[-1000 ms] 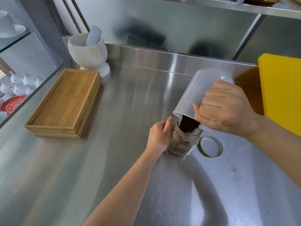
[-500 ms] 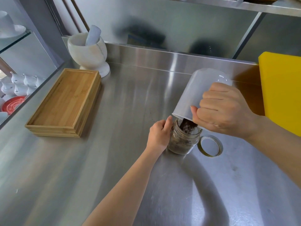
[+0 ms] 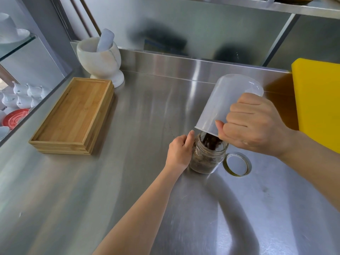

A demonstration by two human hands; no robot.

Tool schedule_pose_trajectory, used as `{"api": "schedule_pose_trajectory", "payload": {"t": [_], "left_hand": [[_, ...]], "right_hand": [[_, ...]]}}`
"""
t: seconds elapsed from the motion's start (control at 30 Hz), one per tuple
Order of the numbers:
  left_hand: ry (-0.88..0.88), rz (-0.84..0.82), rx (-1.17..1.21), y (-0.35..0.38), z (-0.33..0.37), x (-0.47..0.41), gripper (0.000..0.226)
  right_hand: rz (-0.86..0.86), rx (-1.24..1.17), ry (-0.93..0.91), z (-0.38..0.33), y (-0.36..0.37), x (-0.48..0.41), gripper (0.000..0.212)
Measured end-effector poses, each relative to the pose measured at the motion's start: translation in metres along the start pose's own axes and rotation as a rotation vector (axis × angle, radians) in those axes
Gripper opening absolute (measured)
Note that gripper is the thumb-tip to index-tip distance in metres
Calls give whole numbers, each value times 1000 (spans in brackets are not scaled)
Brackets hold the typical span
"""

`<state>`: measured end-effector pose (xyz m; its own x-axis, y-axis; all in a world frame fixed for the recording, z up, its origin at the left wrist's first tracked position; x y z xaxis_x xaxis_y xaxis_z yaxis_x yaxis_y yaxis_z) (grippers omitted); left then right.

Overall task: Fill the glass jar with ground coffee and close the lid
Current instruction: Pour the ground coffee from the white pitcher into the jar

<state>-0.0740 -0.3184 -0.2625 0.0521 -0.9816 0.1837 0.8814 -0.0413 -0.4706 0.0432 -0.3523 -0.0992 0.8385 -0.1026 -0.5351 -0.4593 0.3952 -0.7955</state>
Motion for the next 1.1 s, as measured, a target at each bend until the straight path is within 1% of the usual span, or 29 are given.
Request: {"api": "schedule_pose_trajectory", "payload": {"t": [0.17, 0.4, 0.57, 0.67, 0.77, 0.9, 1.1], "left_hand": [[18, 2, -2, -2, 2, 2, 46], [28, 5, -15, -3, 3, 3, 45], [27, -1, -9, -2, 2, 2, 45], [27, -3, -3, -2, 2, 3, 44], [29, -7, 8, -2, 2, 3, 42], [28, -6, -1, -2, 2, 3, 45], [29, -6, 2, -2, 1, 3, 42]], "right_hand": [[-24, 21, -41, -11, 3, 2, 42], [-27, 27, -77, -16, 1, 4, 41], [-10, 51, -101, -17, -1, 5, 31], [-7, 49, -107, -19, 1, 6, 32], [-1, 55, -102, -20, 3, 7, 38], [-12, 67, -130, -21, 4, 8, 31], [-7, 51, -116, -19, 2, 9, 36]]}}
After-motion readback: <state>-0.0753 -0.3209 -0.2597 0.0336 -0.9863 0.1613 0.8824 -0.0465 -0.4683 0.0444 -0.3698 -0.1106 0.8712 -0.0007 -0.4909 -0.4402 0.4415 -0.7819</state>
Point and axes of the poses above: each hand's wrist, its own x-axis away from the middle knuckle, its own y-axis out of the palm, z = x × y, the point moved 5 cm from there along -x, towards the middle knuckle, and after that the axes turned 13 degrees about -x, right-handed, at the moved point
